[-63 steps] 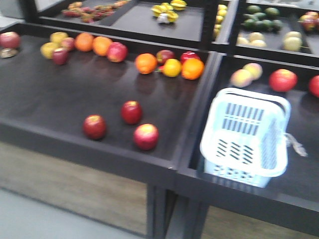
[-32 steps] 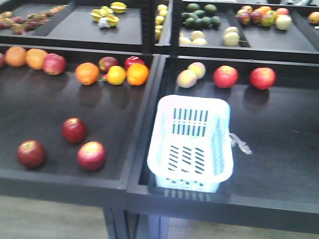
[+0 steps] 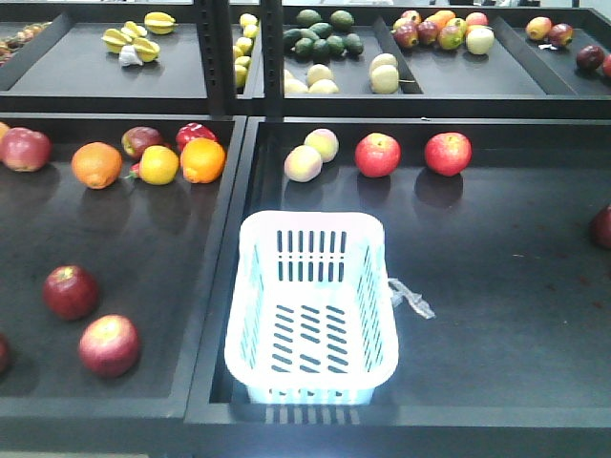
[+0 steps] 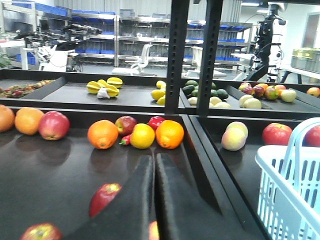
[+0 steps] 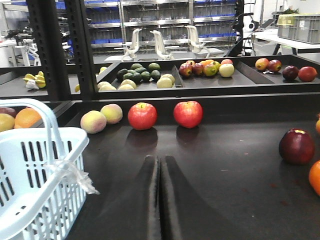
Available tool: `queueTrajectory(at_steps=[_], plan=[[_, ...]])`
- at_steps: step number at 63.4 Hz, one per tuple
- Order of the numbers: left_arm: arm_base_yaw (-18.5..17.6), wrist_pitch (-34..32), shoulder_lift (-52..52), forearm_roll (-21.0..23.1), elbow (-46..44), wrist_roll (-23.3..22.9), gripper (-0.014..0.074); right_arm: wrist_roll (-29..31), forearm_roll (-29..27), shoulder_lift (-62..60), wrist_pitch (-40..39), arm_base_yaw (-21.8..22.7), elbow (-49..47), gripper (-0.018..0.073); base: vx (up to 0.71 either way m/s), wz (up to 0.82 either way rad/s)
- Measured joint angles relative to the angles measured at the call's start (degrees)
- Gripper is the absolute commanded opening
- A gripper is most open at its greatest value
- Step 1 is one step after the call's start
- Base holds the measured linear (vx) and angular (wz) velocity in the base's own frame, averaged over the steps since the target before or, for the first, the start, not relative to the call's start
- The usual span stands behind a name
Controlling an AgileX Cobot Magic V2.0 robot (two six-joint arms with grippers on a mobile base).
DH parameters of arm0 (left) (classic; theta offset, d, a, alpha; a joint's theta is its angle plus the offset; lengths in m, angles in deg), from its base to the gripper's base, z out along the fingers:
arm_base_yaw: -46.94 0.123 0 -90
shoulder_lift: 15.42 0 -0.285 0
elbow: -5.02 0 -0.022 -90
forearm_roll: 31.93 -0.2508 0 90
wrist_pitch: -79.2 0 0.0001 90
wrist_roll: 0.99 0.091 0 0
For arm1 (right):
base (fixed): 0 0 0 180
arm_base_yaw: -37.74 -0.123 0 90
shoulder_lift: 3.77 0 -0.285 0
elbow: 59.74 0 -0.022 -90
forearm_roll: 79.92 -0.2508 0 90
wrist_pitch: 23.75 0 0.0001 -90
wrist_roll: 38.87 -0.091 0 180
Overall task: Pick three apples into basket with both arms
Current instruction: 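Drive the base alongside the fruit table toward the light-blue basket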
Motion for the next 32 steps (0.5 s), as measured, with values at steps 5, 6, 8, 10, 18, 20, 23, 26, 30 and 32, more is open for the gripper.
queueTrajectory(at_steps=[5, 6, 8, 10, 18, 20, 23, 26, 30, 32], plan=[[0.00, 0.00, 0.00, 0.00, 0.00, 0.00, -0.0006, 0.00, 0.00, 0.00, 0.00, 0.00, 0.00, -0.0009, 0.10, -0.12], [0.00, 0.00, 0.00, 0.00, 0.00, 0.00, -0.0006, 0.00, 0.00, 0.00, 0.00, 0.00, 0.00, -0.0009, 0.10, -0.11], [0.00, 0.00, 0.00, 0.00, 0.00, 0.00, -0.0006, 0.00, 0.00, 0.00, 0.00, 0.00, 0.00, -0.0009, 0.10, -0.10], [0.00, 0.00, 0.00, 0.00, 0.00, 0.00, -0.0006, 0.00, 0.00, 0.00, 0.00, 0.00, 0.00, -0.0009, 0.10, -0.09], [0.00, 0.00, 0.00, 0.00, 0.00, 0.00, -0.0006, 0.00, 0.00, 0.00, 0.00, 0.00, 0.00, -0.0009, 0.11, -0.08], [0.00, 0.00, 0.00, 0.00, 0.00, 0.00, -0.0006, 0.00, 0.00, 0.00, 0.00, 0.00, 0.00, -0.0009, 0.11, -0.05], [0.00, 0.00, 0.00, 0.00, 0.00, 0.00, -0.0006, 0.00, 0.00, 0.00, 0.00, 0.00, 0.00, -0.0009, 0.11, -0.04], [0.00, 0.00, 0.00, 0.00, 0.00, 0.00, -0.0006, 0.00, 0.00, 0.00, 0.00, 0.00, 0.00, -0.0009, 0.11, -0.03], [0.00, 0.00, 0.00, 0.00, 0.00, 0.00, -0.0006, 0.00, 0.00, 0.00, 0.00, 0.00, 0.00, -0.0009, 0.11, -0.01], [0.00, 0.00, 0.00, 0.00, 0.00, 0.00, -0.0006, 0.00, 0.00, 0.00, 0.00, 0.00, 0.00, -0.0009, 0.11, 0.00]])
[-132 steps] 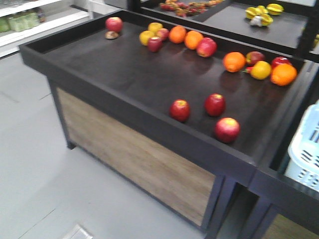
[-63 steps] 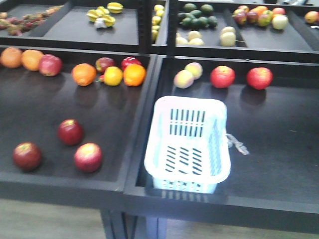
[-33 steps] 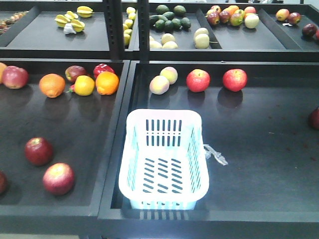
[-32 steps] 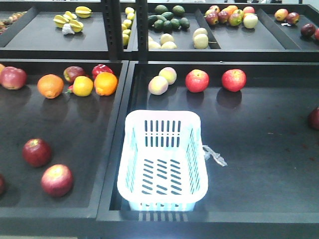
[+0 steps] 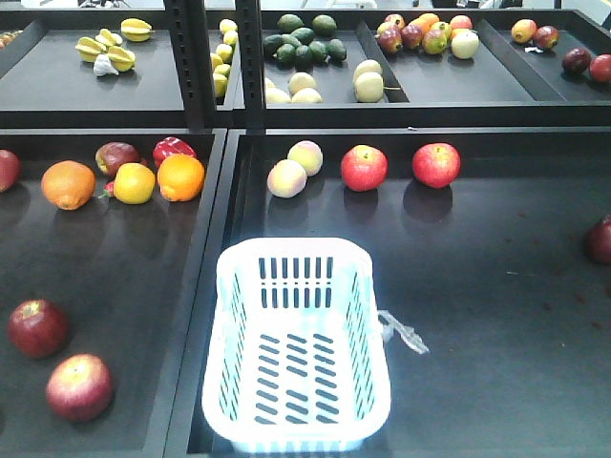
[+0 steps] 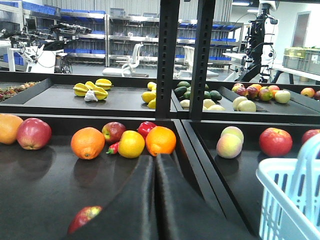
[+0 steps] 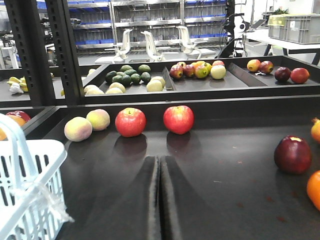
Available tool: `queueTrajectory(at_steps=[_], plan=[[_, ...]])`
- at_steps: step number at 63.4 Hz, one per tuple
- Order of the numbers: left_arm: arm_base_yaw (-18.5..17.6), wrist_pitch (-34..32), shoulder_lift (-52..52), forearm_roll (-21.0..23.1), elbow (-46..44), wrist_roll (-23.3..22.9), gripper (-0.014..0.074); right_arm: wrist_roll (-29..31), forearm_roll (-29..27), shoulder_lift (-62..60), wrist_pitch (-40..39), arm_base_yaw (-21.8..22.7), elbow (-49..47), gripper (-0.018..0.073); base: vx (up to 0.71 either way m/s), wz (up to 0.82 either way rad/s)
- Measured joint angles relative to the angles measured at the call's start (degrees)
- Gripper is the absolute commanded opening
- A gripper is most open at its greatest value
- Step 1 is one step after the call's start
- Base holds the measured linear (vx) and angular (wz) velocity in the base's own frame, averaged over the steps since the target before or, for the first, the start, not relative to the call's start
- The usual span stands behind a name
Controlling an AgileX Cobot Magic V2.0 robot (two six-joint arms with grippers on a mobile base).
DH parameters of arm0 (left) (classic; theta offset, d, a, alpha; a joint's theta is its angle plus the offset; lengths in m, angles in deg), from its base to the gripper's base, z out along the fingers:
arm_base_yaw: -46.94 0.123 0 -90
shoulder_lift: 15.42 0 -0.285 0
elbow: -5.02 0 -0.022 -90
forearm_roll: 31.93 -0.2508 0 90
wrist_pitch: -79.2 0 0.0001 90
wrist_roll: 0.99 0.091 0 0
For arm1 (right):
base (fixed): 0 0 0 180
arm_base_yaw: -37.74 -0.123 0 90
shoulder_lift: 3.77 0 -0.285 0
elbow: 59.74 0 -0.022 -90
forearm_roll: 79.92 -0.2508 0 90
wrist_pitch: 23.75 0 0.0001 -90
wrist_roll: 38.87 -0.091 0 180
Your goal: Pick three apples into basket with both arms
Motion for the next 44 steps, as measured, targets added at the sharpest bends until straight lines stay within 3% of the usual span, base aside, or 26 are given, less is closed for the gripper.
queueTrajectory(at_steps=[44], plan=[[0.00, 0.00, 0.00, 0.00, 0.00, 0.00, -0.0006, 0.00, 0.00, 0.00, 0.00, 0.00, 0.00, -0.0009, 0.09, 0.00]])
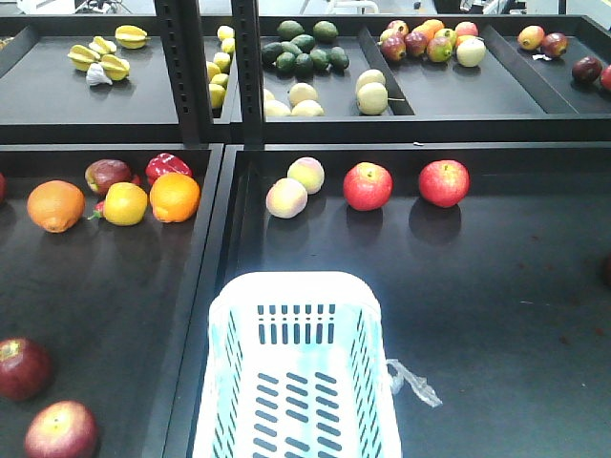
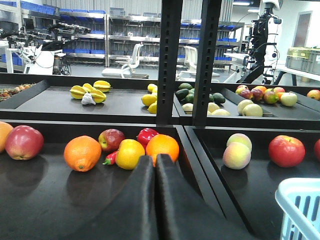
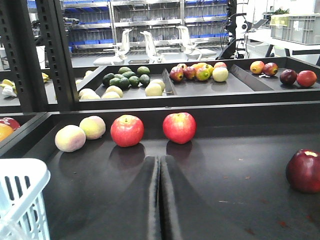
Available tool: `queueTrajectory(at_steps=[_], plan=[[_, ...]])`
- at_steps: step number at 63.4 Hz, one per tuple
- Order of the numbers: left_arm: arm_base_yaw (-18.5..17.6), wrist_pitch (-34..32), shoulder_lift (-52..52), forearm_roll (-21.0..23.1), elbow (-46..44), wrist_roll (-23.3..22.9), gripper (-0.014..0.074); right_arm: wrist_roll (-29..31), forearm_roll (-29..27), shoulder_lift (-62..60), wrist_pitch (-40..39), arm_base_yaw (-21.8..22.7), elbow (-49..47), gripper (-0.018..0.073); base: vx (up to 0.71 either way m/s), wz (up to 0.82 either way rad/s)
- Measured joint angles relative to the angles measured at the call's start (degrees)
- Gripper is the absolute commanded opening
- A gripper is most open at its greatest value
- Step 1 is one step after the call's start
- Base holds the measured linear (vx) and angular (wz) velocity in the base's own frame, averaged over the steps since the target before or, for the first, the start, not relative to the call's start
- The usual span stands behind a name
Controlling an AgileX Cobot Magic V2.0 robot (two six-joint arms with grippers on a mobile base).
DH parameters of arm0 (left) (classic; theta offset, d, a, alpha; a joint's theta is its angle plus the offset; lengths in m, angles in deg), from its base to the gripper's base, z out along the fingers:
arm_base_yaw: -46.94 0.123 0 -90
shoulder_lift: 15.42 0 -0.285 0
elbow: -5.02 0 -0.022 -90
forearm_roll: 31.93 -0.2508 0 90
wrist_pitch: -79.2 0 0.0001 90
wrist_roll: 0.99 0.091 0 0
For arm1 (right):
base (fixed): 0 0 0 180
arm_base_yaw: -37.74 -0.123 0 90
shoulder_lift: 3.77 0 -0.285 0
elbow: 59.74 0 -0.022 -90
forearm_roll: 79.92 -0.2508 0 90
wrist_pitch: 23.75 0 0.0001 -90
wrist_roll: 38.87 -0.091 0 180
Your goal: Pick three apples into basket with both arms
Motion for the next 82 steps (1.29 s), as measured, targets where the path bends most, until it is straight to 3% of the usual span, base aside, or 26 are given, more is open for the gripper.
queueTrajectory(at_steps=[82], plan=[[0.00, -1.27, 0.00, 0.00, 0.00, 0.00, -0.0006, 0.00, 0.00, 0.00, 0.00, 0.00, 0.00, -0.0009, 0.01, 0.00]])
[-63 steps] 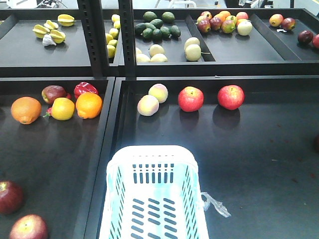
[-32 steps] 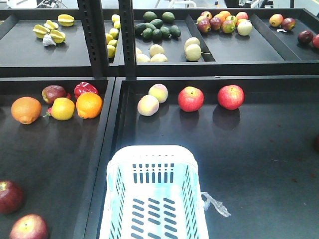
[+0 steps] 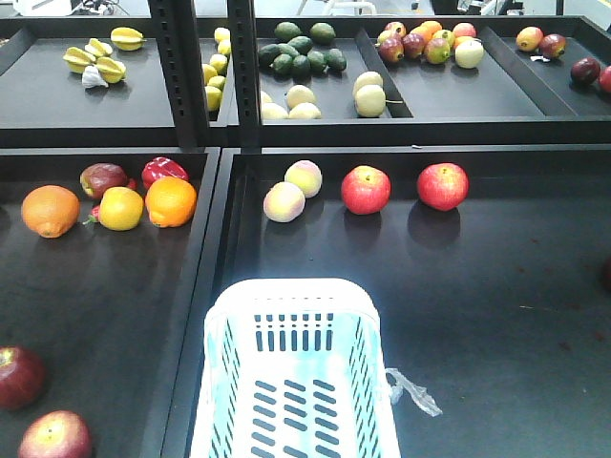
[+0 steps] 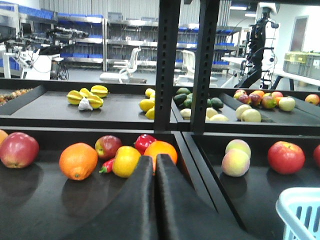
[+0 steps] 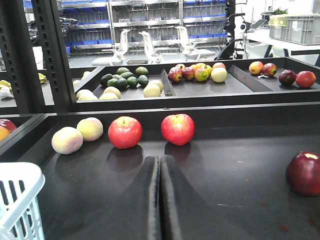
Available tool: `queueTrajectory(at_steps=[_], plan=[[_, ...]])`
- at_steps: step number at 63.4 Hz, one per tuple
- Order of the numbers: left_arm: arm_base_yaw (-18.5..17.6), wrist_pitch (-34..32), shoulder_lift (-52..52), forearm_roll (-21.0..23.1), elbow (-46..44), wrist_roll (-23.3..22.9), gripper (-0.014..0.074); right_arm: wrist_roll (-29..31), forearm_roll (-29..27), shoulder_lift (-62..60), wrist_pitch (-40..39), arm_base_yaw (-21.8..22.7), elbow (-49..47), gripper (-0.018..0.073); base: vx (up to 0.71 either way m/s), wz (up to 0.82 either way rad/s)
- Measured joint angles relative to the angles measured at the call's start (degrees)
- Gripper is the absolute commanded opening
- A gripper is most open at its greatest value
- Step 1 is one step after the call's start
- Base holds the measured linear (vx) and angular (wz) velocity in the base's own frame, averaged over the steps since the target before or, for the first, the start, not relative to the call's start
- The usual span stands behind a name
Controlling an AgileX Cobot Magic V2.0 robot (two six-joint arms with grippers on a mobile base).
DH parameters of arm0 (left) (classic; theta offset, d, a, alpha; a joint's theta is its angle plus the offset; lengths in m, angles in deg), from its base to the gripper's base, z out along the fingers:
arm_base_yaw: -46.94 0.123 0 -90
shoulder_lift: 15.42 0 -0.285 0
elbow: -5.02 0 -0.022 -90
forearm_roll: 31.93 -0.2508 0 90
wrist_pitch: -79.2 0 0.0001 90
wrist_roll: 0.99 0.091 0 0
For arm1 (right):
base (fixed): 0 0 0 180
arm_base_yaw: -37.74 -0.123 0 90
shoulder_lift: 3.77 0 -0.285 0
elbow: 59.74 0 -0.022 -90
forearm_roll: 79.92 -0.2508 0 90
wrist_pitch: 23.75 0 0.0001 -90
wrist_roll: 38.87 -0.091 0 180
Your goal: Pick three apples into basket with both arms
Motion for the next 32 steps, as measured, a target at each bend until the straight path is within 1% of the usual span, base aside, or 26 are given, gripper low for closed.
queueTrajectory(at_steps=[7, 11, 18, 23, 27, 32], plan=[[0.00, -0.26, 0.00, 0.00, 0.00, 0.00, -0.0006, 0.00, 0.00, 0.00, 0.00, 0.00, 0.00, -0.0009, 0.00, 0.00], [0.00, 0.65, 0.00, 0.00, -0.68, 0.00, -0.0006, 0.00, 0.00, 0.00, 0.00, 0.00, 0.00, -0.0009, 0.00, 0.00], [0.00, 3.61, 0.00, 0.00, -5.56, 0.00, -0.0006, 0.00, 0.00, 0.00, 0.00, 0.00, 0.00, -0.0009, 0.00, 0.00], [0.00, 6.35, 0.00, 0.10, -9.53, 0.00, -0.0006, 0.00, 0.00, 0.00, 0.00, 0.00, 0.00, -0.0009, 0.00, 0.00], [0.00, 9.49, 0.64, 1.16, -14.04, 0.00, -0.0006, 0.00, 0.00, 0.00, 0.00, 0.00, 0.00, -0.0009, 0.00, 0.00], [0.00, 15.33, 3.62, 3.00, -19.42, 0.00, -0.0006, 0.00, 0.00, 0.00, 0.00, 0.00, 0.00, -0.0009, 0.00, 0.00]])
